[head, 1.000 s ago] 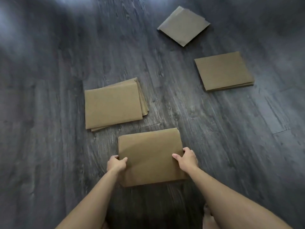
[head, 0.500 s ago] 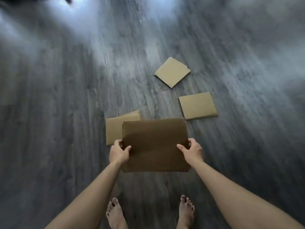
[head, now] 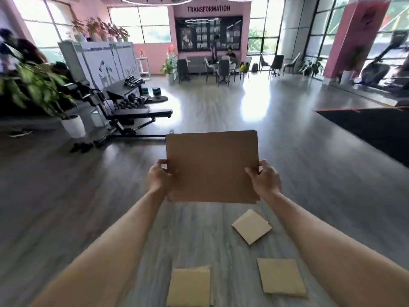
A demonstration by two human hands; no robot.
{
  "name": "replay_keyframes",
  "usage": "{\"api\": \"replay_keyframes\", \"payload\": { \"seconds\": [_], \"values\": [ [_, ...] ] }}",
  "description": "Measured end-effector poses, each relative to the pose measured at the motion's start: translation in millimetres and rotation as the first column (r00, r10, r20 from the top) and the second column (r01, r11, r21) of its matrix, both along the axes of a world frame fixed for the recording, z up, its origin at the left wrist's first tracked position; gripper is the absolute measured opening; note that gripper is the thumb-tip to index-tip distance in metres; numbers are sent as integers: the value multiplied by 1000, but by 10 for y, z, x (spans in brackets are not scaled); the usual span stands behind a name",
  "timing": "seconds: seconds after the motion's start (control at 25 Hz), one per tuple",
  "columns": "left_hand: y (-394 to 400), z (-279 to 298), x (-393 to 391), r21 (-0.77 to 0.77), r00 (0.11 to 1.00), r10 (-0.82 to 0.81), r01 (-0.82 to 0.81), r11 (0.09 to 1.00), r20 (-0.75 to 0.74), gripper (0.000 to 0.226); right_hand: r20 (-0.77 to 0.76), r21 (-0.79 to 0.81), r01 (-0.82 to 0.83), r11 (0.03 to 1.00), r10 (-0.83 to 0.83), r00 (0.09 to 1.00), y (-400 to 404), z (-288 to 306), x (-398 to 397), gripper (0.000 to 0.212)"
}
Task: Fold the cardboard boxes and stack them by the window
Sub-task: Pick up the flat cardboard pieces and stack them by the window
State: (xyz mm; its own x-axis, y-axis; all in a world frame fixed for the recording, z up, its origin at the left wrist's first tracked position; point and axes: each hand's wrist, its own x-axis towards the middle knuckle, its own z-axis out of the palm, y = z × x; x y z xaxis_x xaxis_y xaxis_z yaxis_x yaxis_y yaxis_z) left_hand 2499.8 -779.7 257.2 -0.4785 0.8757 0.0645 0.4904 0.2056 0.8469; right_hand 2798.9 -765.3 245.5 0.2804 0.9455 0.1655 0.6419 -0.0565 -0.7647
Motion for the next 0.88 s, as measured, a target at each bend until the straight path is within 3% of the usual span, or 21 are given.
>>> {"api": "replay_keyframes", "payload": {
  "seconds": [0.16,0.28,0.4,0.6,0.88],
  "values": [
    [-277,889,-660,161,992,114,-105,981,-45,35,24,185,-94,978,91,996,68,919,-688,43],
    [-686,1160,-1445,209,974,219,-203,957,-58,36,43,216,-216,952,212,976,52,1176,-1508,45],
    [-1371,1305,-2588,232,932,360,-343,910,-35,39,39,230,-374,898,375,926,-103,1286,-2824,43],
    [-2925,1410,-4459,251,772,636,-611,751,-25,41,5,226,-671,706,688,726,-833,1442,-5276,45],
    [-5358,1491,-6120,259,411,910,-875,408,-45,46,27,233,-909,344,933,360,-2583,1660,-8019,40]
  ]
}}
